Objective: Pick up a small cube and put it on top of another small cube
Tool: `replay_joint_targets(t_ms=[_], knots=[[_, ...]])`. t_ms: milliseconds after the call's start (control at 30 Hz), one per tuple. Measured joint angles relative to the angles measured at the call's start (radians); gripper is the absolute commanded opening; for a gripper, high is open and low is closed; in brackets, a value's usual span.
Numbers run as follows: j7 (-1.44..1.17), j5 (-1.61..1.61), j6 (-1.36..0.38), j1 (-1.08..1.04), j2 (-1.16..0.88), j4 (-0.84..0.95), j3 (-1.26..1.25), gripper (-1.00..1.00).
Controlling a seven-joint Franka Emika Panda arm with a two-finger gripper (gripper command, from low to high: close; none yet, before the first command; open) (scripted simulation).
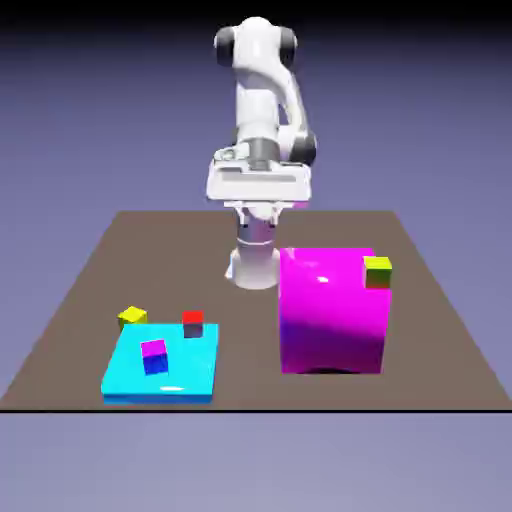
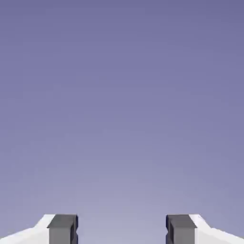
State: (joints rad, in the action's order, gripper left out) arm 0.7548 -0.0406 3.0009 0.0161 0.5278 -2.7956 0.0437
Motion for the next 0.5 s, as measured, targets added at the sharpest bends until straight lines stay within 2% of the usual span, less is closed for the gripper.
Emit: replay_joint_targets(t_ms=[500], knots=[[0.172, -0.506, -0.449, 0.033, -0.525, 0.180, 0.544, 0.00]])
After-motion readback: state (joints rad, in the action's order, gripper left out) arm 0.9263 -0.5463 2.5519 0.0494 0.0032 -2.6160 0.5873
